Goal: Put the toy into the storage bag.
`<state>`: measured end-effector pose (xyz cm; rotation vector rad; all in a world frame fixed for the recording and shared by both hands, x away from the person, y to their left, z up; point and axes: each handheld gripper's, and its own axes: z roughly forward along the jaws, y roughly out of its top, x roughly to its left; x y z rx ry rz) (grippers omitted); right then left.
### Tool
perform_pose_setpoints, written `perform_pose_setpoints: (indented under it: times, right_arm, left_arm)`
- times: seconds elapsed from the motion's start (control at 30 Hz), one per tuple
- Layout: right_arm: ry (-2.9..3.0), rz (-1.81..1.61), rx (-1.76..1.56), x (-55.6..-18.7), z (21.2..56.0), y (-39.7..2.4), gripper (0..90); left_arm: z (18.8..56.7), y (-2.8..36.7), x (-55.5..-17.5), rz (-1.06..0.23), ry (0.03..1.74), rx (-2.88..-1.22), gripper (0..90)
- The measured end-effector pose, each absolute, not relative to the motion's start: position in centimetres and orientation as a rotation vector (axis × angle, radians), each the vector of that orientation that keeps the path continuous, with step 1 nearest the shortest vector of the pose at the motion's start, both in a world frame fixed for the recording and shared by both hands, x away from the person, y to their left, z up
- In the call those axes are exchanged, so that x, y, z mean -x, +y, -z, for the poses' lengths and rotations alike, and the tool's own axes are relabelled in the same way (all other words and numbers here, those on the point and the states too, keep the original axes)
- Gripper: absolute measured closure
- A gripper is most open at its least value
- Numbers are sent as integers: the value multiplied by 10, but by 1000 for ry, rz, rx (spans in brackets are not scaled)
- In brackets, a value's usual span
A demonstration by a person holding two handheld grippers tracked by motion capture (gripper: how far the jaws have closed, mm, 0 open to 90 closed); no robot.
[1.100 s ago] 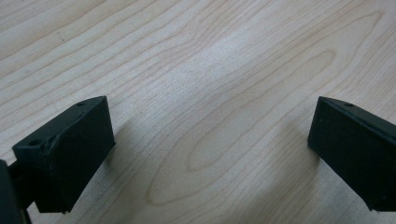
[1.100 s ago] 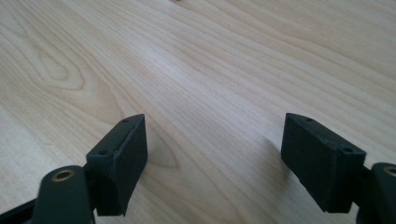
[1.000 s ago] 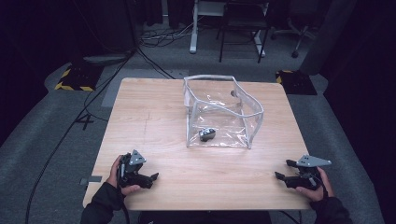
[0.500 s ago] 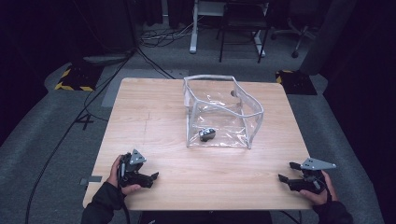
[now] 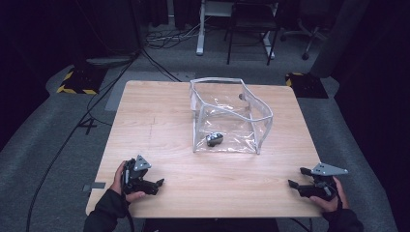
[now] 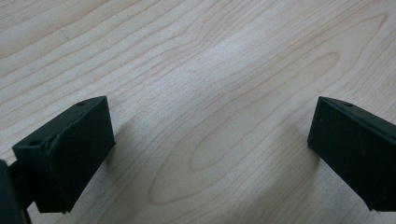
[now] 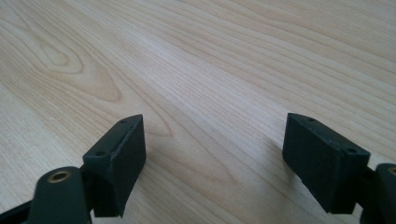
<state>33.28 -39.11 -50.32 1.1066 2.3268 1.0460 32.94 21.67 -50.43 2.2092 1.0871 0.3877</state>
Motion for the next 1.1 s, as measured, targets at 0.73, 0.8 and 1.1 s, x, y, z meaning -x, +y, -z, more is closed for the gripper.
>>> perform_pose_setpoints:
  times: [0.73, 0.8, 1.1]
  right_arm:
    - [2324, -1039, -1112, -334, 503, -391, 209]
    - [2324, -1039, -1110, -334, 503, -391, 209]
    - [2324, -1039, -1112, -334, 503, -391, 209]
  left_arm:
    - [504, 216, -330, -374, 1091, -2208, 6]
    - [504, 216, -330, -376, 1090, -2211, 6]
    - [504, 216, -331, -379, 1098, -2210, 6]
